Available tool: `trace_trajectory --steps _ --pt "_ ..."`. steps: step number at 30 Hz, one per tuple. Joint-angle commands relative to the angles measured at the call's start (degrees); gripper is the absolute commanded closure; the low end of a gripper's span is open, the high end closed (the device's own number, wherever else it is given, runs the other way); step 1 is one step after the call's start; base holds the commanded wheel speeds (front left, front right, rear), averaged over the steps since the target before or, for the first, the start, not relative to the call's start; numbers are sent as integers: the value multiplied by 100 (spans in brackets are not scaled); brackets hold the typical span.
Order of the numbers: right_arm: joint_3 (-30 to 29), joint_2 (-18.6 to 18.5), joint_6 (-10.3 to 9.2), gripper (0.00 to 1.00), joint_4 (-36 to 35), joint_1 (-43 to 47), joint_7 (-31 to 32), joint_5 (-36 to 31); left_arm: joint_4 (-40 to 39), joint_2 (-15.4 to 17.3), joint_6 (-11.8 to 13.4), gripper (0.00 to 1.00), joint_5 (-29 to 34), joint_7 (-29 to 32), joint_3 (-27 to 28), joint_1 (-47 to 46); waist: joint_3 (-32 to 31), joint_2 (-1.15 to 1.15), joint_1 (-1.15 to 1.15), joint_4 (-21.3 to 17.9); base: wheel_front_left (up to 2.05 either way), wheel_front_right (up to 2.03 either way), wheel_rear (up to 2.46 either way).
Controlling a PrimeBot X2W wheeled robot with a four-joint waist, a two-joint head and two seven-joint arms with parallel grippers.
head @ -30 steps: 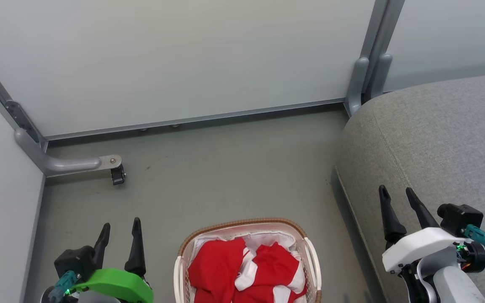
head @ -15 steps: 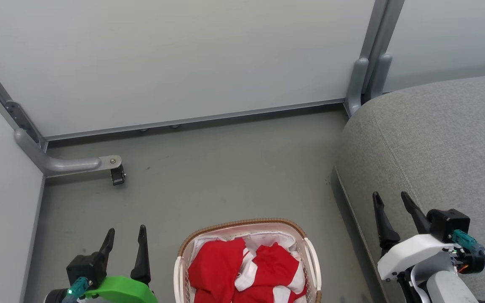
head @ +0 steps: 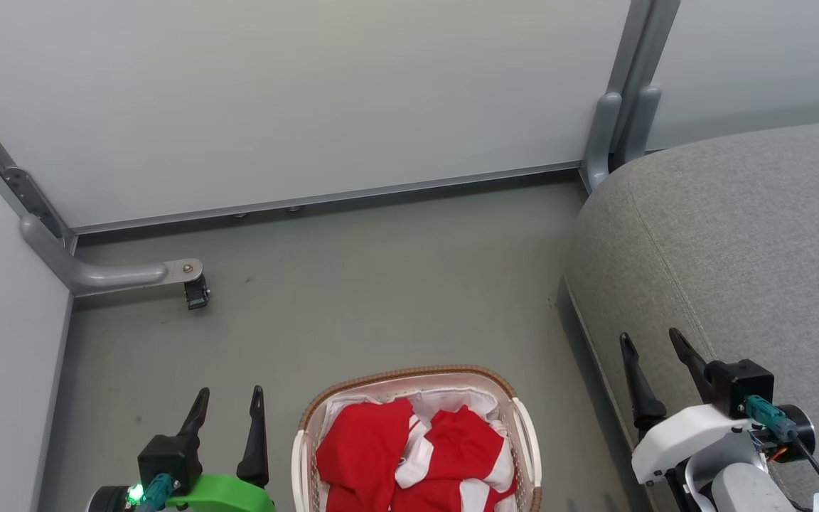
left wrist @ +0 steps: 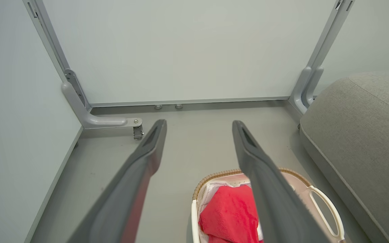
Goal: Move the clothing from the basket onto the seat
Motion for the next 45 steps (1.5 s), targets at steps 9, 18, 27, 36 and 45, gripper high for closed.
trace_trajectory --steps 9,18,27,36,45 --pt "92 -17 -1 0 -230 -260 -102 -214 74 20 16 0 201 -99 -325 -248 558 0 0 -193 0 0 0" --pt "238 -39 -1 0 -541 -710 -102 -58 450 21 33 0 135 -98 -764 -839 1477 0 0 -543 0 0 0" --pt "373 -53 -1 0 -764 -1053 -102 13 979 24 105 0 160 -92 -1036 -1481 2306 0 0 -879 0 0 0" --pt "413 3 -1 0 -900 -1376 -102 71 1992 27 145 0 580 -92 -1230 -2254 3122 0 0 -1168 0 0 0" --pt "445 59 -2 0 -972 -1550 -102 123 2971 184 352 0 763 -92 -1182 -2876 3665 0 0 -1359 0 0 0"
